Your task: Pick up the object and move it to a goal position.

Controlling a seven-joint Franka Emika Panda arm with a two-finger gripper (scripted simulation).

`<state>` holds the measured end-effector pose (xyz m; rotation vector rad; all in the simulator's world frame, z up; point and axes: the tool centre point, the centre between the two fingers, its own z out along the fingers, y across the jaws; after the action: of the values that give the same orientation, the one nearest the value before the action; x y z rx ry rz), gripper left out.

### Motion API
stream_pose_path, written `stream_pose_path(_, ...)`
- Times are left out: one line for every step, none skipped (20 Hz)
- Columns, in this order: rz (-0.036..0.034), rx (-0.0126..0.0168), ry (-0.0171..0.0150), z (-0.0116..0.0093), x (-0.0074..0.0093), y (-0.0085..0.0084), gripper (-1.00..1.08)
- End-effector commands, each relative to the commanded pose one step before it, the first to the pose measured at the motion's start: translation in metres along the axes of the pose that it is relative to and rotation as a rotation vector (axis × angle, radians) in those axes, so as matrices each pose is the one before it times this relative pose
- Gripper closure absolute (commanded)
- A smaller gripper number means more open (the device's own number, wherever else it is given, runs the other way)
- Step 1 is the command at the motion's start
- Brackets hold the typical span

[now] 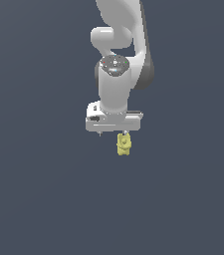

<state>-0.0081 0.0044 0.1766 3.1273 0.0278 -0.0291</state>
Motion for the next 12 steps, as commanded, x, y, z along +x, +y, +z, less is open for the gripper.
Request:
stream_pose_path(0.00000,0.00000,0.00000,0.00000,0.00000,0.00001,-0.92)
stream_pose_path(-0.00067,-0.00068,-0.00072,0.00030,-0.00012,0.00000,-0.92)
stream_pose_path(-0.00125,-0.00128,-0.00143,0.00048,-0.00050,0.00055,-0.92)
stream_pose_path(-0.00229,-0.00235,-0.00262,0.00094,-0.00077,0.00072,-0.92)
stream_pose_path(-0.00320,-0.00327,-0.00366,0.00131,-0.00107,0.00099,-0.92)
stream_pose_path(-0.00411,-0.00419,-0.00472,0.00167,-0.00136,0.00125,-0.92)
stream_pose_path(-0.00495,-0.00503,-0.00572,0.00198,-0.00164,0.00154,-0.92)
stream_pose_path(-0.00485,-0.00492,-0.00565,0.00191,-0.00160,0.00154,-0.92)
stream_pose_path(-0.00388,-0.00395,-0.00457,0.00149,-0.00128,0.00128,-0.92)
stream_pose_path(-0.00291,-0.00299,-0.00349,0.00108,-0.00096,0.00101,-0.92)
stream_pose_path(-0.00196,-0.00205,-0.00241,0.00068,-0.00063,0.00073,-0.92)
stream_pose_path(-0.00099,-0.00109,-0.00129,0.00029,-0.00032,0.00045,-0.92)
